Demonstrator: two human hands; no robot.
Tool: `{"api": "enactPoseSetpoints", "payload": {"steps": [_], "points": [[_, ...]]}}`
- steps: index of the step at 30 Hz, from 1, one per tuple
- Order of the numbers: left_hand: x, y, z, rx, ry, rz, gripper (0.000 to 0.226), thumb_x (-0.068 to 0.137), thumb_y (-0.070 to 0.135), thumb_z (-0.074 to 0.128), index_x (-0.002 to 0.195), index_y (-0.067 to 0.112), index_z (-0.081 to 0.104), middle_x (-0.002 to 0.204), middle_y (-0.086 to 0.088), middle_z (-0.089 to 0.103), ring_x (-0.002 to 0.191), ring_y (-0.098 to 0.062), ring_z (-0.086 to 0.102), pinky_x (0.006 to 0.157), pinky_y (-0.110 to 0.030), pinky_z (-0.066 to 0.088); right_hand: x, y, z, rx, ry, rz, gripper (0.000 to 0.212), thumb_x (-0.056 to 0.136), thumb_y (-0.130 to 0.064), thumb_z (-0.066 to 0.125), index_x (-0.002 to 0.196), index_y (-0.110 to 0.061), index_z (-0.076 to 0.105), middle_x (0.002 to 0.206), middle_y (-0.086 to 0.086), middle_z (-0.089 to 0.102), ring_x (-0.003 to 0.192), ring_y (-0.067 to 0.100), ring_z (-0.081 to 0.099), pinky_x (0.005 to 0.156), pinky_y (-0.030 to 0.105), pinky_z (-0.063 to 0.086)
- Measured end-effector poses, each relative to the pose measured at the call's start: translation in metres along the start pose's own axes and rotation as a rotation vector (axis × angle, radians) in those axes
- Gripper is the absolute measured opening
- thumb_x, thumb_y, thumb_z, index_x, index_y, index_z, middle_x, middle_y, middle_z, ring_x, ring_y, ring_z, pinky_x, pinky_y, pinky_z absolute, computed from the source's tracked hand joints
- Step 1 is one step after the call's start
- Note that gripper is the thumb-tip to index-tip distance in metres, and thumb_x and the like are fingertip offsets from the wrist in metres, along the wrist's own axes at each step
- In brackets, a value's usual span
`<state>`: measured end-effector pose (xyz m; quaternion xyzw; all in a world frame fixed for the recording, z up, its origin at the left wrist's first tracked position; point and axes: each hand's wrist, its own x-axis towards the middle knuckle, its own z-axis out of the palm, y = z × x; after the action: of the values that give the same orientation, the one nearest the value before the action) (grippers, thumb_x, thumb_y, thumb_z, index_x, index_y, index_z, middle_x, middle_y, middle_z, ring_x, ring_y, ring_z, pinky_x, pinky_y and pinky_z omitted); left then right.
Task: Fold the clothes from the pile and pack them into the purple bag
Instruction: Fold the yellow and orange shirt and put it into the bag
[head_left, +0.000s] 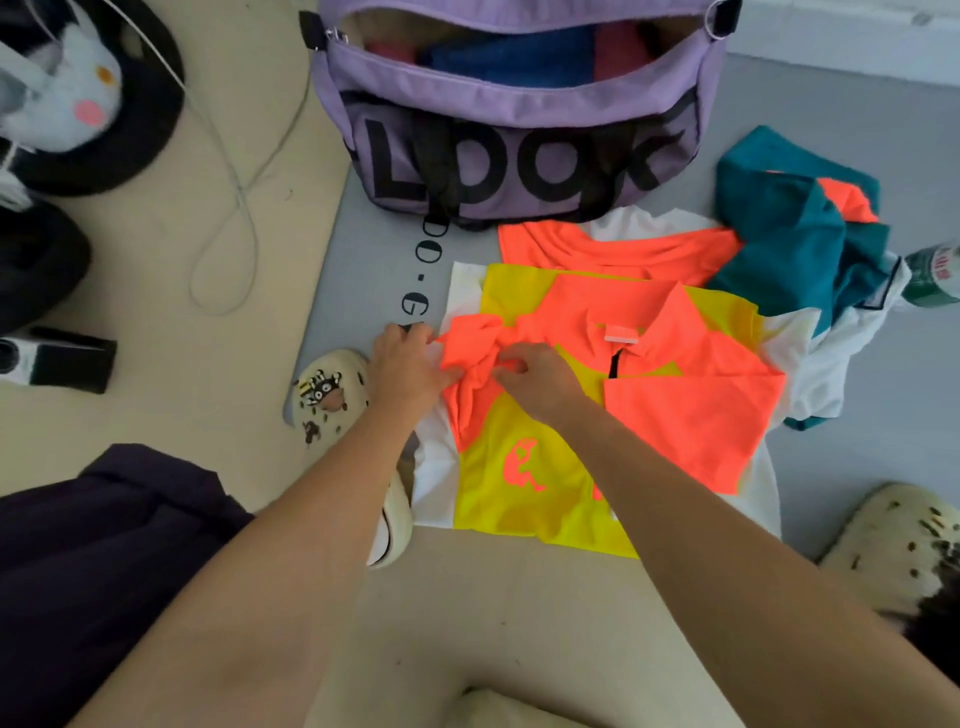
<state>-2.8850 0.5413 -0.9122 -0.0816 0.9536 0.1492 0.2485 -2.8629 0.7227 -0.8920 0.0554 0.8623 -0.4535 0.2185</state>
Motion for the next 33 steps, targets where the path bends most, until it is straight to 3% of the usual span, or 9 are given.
{"api": "enactPoseSetpoints", "payload": {"steps": [3, 7, 10, 14, 16, 19, 21, 25, 33], "points": [[0.002, -0.008, -0.003, -0.021, 0.004, 0.04, 0.043, 0.073, 0.051, 0.079, 0.089, 0.012, 0.066, 0.098, -0.006, 0.041, 0.105, -0.03, 0.046, 0.084, -0.038, 0.04, 0.002, 0.0, 0.004, 0.003, -0.033, -0.083, 0.015, 0.083, 0.0, 0.066, 0.069, 0.007, 0.066, 0.061, 0.017, 0.053, 0.062, 0.02, 0.044, 0.061, 0.034, 0.033], [-0.006, -0.018, -0.023, -0.433, -0.021, -0.015, 0.031, 0.079, 0.038, 0.079, 0.067, 0.017, 0.059, 0.069, 0.005, 0.043, 0.067, -0.014, 0.046, 0.059, -0.03, 0.034, 0.004, -0.006, 0.0, 0.118, -0.074, 0.078, 0.038, 0.095, -0.017, 0.06, 0.063, 0.002, 0.056, 0.061, 0.021, 0.041, 0.065, 0.017, 0.038, 0.06, 0.032, 0.03], [-0.021, -0.005, -0.051, -0.533, -0.444, -0.049, 0.042, 0.07, 0.044, 0.084, 0.105, 0.025, 0.071, 0.094, 0.014, 0.056, 0.092, -0.009, 0.053, 0.077, -0.025, 0.04, -0.001, -0.008, -0.01, 0.35, -0.082, 0.37, 0.056, 0.098, -0.048, 0.047, 0.101, 0.004, 0.068, 0.076, 0.012, 0.059, 0.07, 0.02, 0.055, 0.068, 0.033, 0.044], [-0.041, 0.03, -0.068, -0.609, -1.184, 0.184, 0.022, 0.076, 0.039, 0.08, 0.095, 0.029, 0.076, 0.106, 0.002, 0.073, 0.099, -0.018, 0.067, 0.093, -0.033, 0.053, -0.023, 0.008, -0.031, 0.72, -0.076, 0.557, 0.066, 0.09, -0.07, 0.038, 0.102, -0.013, 0.069, 0.077, 0.003, 0.07, 0.068, 0.017, 0.069, 0.059, 0.028, 0.051], [-0.042, 0.037, -0.065, -0.738, -1.088, 0.158, 0.023, 0.085, 0.036, 0.074, 0.102, 0.02, 0.073, 0.112, -0.006, 0.073, 0.095, -0.022, 0.072, 0.087, -0.035, 0.055, -0.041, 0.02, -0.035, 0.71, -0.048, 0.599, 0.065, 0.087, -0.072, 0.044, 0.101, -0.013, 0.068, 0.079, 0.003, 0.072, 0.073, 0.02, 0.071, 0.063, 0.03, 0.053], [-0.036, 0.039, -0.047, -0.824, -0.464, 0.007, 0.009, 0.086, 0.019, 0.072, 0.095, 0.017, 0.07, 0.09, -0.005, 0.074, 0.072, -0.013, 0.069, 0.066, -0.027, 0.051, -0.06, 0.034, -0.031, 0.599, -0.005, 0.575, 0.065, 0.078, -0.068, 0.06, 0.106, -0.01, 0.067, 0.084, 0.005, 0.073, 0.078, 0.02, 0.072, 0.071, 0.035, 0.055], [-0.034, 0.037, -0.035, -0.642, -0.222, 0.029, 0.029, 0.084, 0.008, 0.065, 0.107, 0.026, 0.067, 0.084, -0.002, 0.067, 0.07, -0.01, 0.063, 0.063, -0.023, 0.047, -0.067, 0.039, -0.024, 0.447, 0.031, 0.505, 0.06, 0.074, -0.059, 0.072, 0.109, -0.011, 0.065, 0.089, 0.008, 0.071, 0.082, 0.021, 0.07, 0.076, 0.038, 0.055], [-0.032, 0.031, -0.016, -0.263, -0.295, 0.3, 0.06, 0.087, -0.002, 0.052, 0.131, 0.038, 0.056, 0.098, -0.003, 0.049, 0.082, -0.017, 0.056, 0.075, -0.031, 0.049, -0.077, 0.04, -0.008, 0.209, 0.038, 0.311, 0.063, 0.064, -0.038, 0.089, 0.113, -0.015, 0.057, 0.091, 0.001, 0.058, 0.077, 0.014, 0.055, 0.068, 0.025, 0.045], [-0.023, 0.02, -0.007, -0.149, -0.158, 0.228, 0.02, 0.088, 0.024, 0.069, 0.106, 0.032, 0.067, 0.101, 0.001, 0.051, 0.085, -0.019, 0.058, 0.078, -0.034, 0.048, -0.098, 0.054, 0.024, -0.771, -0.001, -0.068, 0.063, 0.057, -0.048, 0.082, 0.107, -0.017, 0.06, 0.106, 0.009, 0.054, 0.096, 0.032, 0.053, 0.074, 0.04, 0.044]]}}
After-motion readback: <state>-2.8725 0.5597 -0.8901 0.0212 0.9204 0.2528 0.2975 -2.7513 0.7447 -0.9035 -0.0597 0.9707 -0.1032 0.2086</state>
